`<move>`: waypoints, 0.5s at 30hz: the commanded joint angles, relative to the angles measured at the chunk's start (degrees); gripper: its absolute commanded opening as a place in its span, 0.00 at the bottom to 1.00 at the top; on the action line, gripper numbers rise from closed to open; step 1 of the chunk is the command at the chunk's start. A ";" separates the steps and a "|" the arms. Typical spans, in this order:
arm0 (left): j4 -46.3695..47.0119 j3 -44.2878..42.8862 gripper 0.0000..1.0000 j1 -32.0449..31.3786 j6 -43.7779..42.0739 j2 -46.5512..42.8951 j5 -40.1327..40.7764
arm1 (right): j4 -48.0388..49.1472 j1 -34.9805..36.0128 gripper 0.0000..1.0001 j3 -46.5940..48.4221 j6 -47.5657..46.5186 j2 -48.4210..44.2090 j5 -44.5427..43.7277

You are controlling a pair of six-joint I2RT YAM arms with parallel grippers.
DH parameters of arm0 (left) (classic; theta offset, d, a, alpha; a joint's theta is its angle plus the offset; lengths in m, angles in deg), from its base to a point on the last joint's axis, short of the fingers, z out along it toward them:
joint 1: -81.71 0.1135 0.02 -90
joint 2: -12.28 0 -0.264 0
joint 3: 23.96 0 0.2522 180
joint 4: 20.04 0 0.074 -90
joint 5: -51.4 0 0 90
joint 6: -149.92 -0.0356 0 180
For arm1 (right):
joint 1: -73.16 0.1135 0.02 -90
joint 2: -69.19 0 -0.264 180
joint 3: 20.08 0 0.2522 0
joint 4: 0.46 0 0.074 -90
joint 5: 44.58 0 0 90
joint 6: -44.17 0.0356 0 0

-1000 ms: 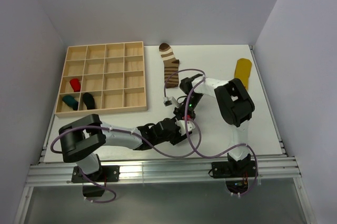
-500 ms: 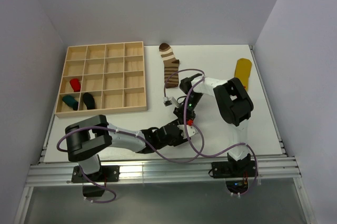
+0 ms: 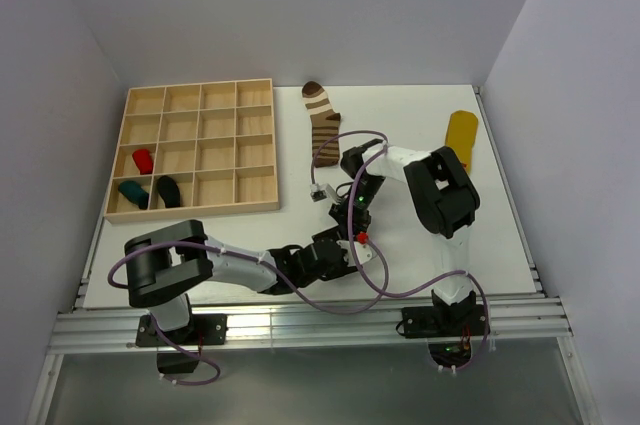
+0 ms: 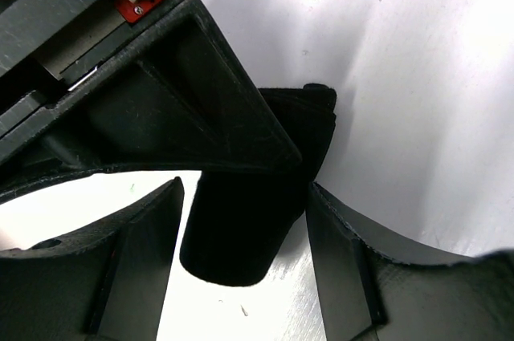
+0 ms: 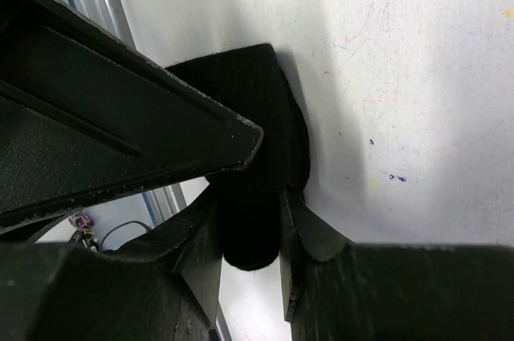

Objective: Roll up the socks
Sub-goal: Pick up the sock at the center of the board.

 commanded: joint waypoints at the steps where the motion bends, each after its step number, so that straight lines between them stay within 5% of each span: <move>1: -2.64 -1.70 0.68 0.10 -2.16 -0.29 2.61 | 2.35 0.23 0.08 -1.59 -1.99 3.78 -8.42; 15: -6.77 -5.48 0.67 2.04 -1.47 2.61 -10.57 | 1.73 0.23 0.08 -1.76 -2.34 4.13 -8.42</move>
